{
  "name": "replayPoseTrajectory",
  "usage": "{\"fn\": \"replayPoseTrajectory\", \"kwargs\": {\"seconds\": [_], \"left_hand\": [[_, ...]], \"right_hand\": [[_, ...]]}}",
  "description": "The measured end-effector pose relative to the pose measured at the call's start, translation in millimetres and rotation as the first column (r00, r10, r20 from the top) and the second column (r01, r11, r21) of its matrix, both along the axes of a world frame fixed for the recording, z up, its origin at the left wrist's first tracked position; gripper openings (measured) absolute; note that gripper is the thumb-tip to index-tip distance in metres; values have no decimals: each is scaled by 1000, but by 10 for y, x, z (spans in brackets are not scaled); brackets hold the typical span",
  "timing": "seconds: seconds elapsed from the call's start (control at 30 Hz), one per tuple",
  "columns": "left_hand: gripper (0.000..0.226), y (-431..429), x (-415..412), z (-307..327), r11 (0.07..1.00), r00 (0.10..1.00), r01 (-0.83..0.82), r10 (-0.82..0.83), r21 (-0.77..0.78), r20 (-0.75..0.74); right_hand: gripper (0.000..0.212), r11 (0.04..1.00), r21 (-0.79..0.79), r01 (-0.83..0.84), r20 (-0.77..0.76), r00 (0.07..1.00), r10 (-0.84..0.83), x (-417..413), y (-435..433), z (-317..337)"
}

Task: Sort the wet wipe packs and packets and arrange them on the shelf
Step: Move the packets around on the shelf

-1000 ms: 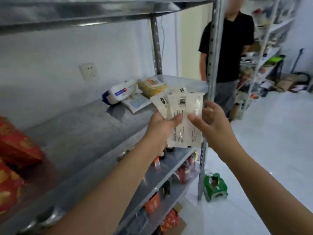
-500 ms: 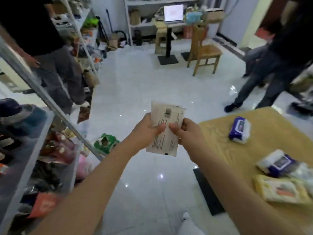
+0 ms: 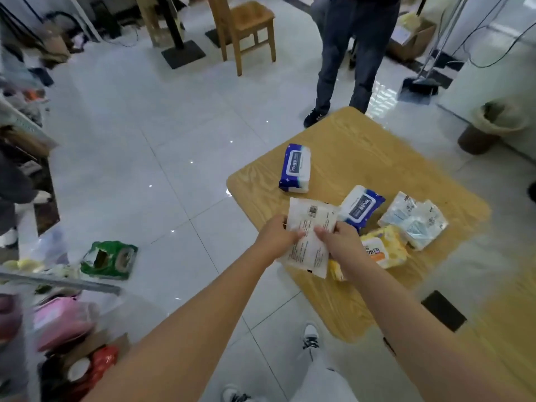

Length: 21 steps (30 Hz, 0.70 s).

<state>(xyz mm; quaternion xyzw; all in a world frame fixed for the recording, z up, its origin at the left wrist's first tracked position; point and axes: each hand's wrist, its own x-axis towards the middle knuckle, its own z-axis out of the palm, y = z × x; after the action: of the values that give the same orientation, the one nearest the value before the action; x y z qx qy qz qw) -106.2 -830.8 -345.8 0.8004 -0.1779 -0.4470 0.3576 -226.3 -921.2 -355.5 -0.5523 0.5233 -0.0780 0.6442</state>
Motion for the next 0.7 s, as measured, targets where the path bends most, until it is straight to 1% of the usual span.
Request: {"fn": "replayPoseTrajectory", "kwargs": {"seconds": [0.1, 0.17, 0.27, 0.33, 0.4, 0.47, 0.5, 0.6, 0.7], "left_hand": [[41, -284, 23, -335, 994, 995, -95, 94, 62, 19], [41, -413, 66, -498, 990, 993, -115, 115, 85, 15], [41, -535, 136, -709, 989, 999, -27, 32, 144, -34], [46, -578, 171, -840, 978, 1000, 21, -17, 208, -25], [52, -621, 199, -947, 972, 999, 44, -37, 230, -33], [64, -661, 211, -974, 970, 998, 43, -31, 241, -54], [65, -678, 221, -984, 970, 998, 38, -26, 239, -52], [54, -715, 264, -914, 986, 1000, -5, 3, 165, 16], [42, -674, 358, -661, 991, 991, -131, 131, -13, 26]], "right_hand": [[29, 997, -30, -64, -72, 995, 62, 146, -318, -240], [32, 992, -55, -111, -119, 987, 104, 260, -465, -360], [33, 976, -84, -202, -215, 960, 180, 385, -610, -501], [34, 954, -105, -279, -305, 922, 237, 431, -676, -588], [41, 936, -113, -334, -338, 899, 280, 461, -720, -653], [49, 926, -114, -360, -324, 894, 308, 481, -747, -704], [49, 923, -117, -367, -309, 896, 318, 491, -748, -709], [41, 923, -151, -354, -239, 919, 313, 546, -736, -663], [32, 954, -149, -260, -104, 963, 247, 639, -717, -492]]}}
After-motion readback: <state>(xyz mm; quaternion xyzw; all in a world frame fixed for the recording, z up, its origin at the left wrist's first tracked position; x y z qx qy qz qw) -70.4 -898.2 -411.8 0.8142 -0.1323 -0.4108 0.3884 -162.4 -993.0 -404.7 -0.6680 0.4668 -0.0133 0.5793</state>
